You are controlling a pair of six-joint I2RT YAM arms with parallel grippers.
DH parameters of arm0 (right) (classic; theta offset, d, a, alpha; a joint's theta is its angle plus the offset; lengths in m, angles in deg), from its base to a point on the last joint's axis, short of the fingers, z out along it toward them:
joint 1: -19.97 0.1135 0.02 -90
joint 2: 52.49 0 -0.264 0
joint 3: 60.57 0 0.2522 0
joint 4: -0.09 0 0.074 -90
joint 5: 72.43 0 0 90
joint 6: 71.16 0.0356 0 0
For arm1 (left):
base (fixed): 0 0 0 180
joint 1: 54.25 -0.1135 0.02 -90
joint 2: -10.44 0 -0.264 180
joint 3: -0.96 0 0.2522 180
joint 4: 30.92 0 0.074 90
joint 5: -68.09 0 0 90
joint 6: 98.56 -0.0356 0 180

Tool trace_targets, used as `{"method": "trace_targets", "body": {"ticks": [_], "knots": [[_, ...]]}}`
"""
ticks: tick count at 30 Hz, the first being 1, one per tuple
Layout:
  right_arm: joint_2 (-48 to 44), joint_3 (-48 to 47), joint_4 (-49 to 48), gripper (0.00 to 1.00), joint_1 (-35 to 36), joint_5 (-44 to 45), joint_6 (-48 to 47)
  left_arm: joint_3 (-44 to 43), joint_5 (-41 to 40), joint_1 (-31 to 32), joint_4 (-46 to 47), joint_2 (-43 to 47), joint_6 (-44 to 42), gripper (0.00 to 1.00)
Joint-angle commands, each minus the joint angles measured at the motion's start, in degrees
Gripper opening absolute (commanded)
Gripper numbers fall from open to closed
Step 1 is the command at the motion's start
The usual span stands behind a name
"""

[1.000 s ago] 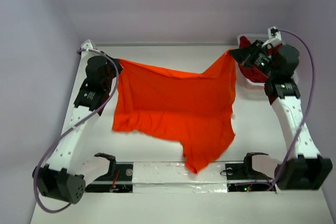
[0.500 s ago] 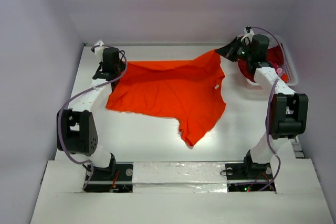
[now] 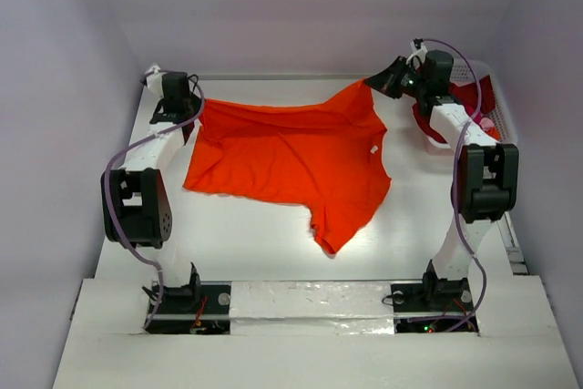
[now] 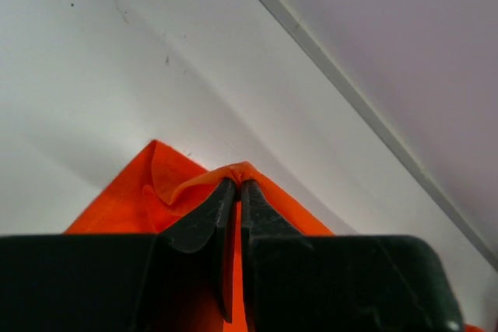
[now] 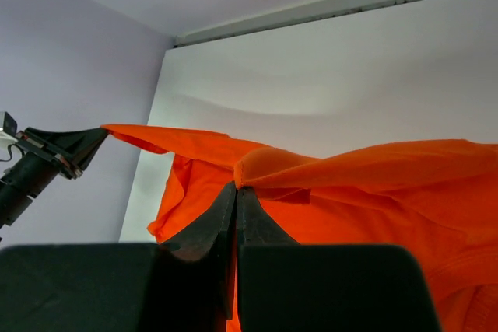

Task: Fold and stack the t-shirts
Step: Flatten out the tshirt

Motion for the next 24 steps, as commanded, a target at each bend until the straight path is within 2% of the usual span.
{"method": "trace_targets", "body": {"ticks": [1,24], "knots": [[-0.8,-5.2,0.3,0.00,0.3,1.3,-0.7,-6.1,1.6,-1.3,0.2,-0.8,1.3,0.00],[6.8,-13.8,9.5,0.00,0.3,4.1,-2.1,-26.5,3.9,-3.7,-6.2,-18.2,0.5,0.00]]}}
